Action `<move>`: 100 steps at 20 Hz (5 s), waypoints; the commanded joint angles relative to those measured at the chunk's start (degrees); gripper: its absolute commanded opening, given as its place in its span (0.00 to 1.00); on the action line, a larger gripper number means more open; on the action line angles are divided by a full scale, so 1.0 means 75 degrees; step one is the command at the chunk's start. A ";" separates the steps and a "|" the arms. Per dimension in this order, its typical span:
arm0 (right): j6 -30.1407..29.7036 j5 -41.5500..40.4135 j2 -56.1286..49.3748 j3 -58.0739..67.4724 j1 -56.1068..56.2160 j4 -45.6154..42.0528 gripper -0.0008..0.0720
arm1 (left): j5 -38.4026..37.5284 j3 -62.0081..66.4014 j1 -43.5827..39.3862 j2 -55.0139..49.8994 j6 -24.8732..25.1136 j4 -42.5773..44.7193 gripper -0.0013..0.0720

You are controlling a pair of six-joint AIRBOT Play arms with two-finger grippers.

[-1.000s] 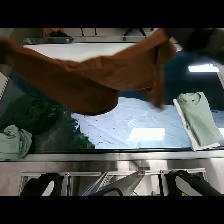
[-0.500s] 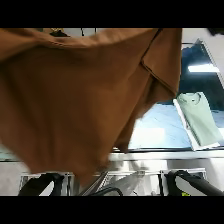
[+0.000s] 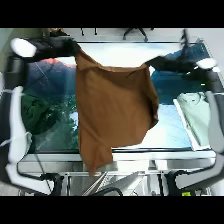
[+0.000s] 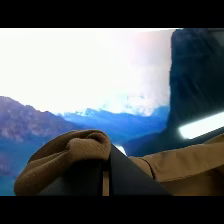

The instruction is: Fold the shirts.

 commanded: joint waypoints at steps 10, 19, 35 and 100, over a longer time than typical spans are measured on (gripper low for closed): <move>0.0504 0.1469 -0.0175 -0.0061 -0.1472 -0.1848 0.51 | -0.3147 0.0839 0.1533 -0.0507 -0.0108 -0.0061 0.94; 0.0892 0.1486 0.1929 -0.4672 -0.1821 -0.3159 0.81 | -0.3168 -0.6968 0.3077 0.2512 0.0306 -0.0032 0.91; 0.0029 -0.0831 0.1673 -0.5616 0.0213 -0.1107 0.04 | 0.0093 -0.9774 0.1128 0.2970 0.1113 -0.1259 0.17; -0.0329 -0.0117 0.0673 -0.4570 0.0988 -0.2072 0.73 | -0.2157 -0.9366 0.4202 0.2824 0.0822 0.0248 0.97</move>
